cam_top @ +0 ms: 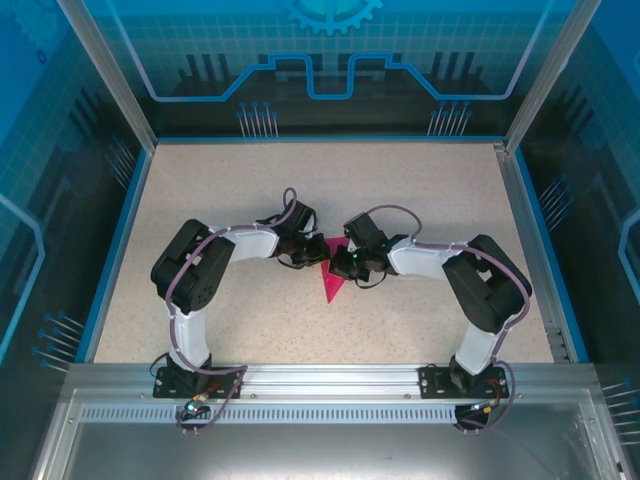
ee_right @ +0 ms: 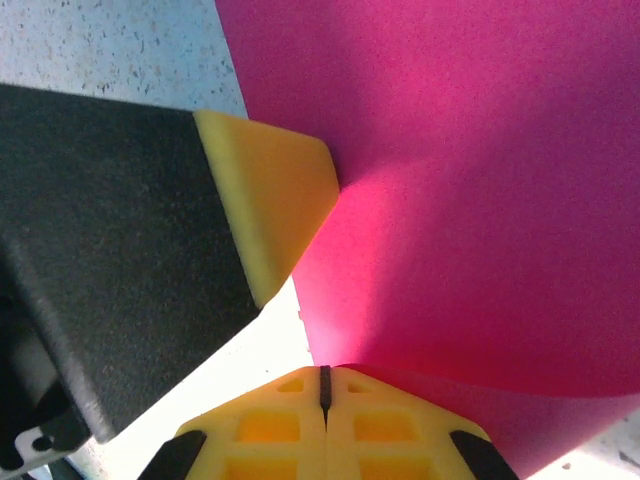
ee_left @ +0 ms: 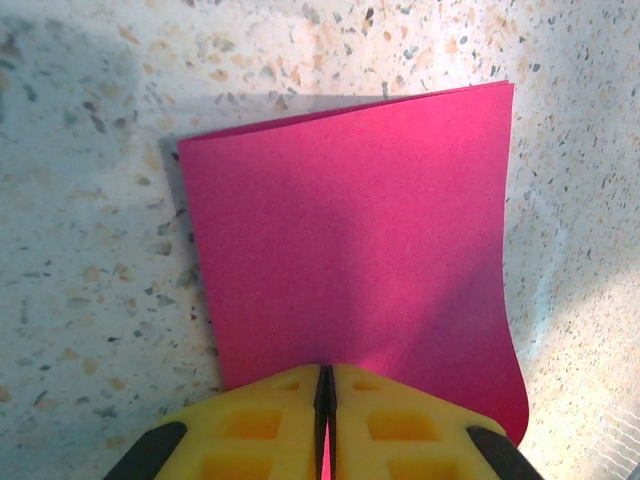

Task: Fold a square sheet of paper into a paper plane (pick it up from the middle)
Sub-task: Third fold the triangle at the center of the table.

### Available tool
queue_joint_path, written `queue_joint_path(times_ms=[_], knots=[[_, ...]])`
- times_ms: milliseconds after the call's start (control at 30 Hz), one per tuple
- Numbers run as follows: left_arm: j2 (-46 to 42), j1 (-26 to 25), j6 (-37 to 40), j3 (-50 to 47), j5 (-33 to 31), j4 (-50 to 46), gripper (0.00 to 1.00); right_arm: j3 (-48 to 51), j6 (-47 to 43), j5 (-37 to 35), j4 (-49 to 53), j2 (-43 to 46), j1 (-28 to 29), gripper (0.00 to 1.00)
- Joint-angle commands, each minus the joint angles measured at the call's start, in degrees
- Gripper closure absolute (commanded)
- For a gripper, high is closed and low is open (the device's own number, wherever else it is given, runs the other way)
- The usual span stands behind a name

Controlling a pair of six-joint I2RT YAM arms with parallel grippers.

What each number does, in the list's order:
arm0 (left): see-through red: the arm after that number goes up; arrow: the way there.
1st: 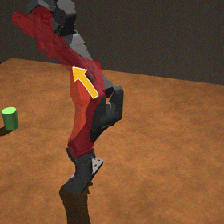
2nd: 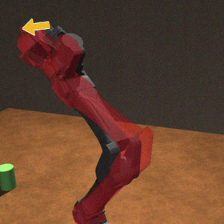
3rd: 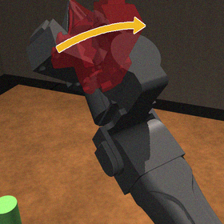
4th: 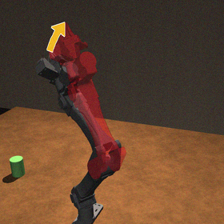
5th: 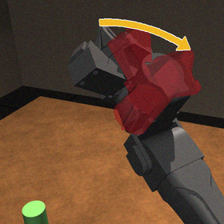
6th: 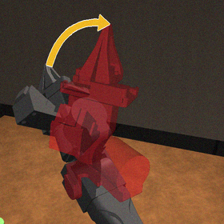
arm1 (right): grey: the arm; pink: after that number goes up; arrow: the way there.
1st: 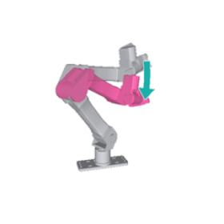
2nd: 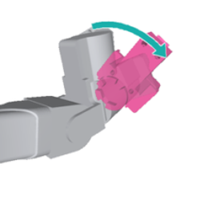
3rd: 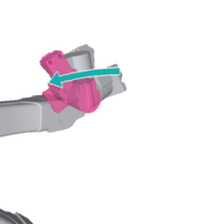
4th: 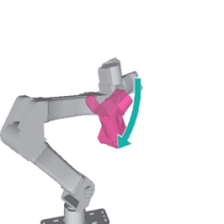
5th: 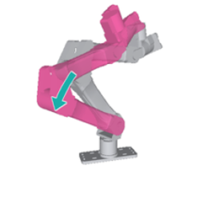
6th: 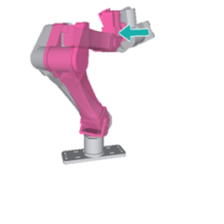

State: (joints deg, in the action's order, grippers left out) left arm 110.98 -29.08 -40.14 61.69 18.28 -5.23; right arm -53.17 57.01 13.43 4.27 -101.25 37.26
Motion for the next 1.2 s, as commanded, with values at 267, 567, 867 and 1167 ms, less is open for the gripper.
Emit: queue_joint_path(times_ms=[267,567,867,1167], knots=[[1.19,0.36,0.41,-1.49,-0.53,-1.71,0.87,-0.58,1.29,-2.77,-4.27,-2.44,0.98,1.00],[0.99,0.33,0.23,-1.52,-0.18,-1.47,0.87,-1.12,0.19,-1.60,-3.92,-3.37,0.99,1.00],[0.85,0.27,0.33,-1.58,-0.09,-1.45,0.87,-2.11,-0.06,-2.26,-3.49,-4.62,1.01,1.00],[0.64,0.26,0.26,-1.57,-0.09,-1.37,0.87,-2.15,-0.31,-1.94,-3.74,-5.33,1.02,0.99]])
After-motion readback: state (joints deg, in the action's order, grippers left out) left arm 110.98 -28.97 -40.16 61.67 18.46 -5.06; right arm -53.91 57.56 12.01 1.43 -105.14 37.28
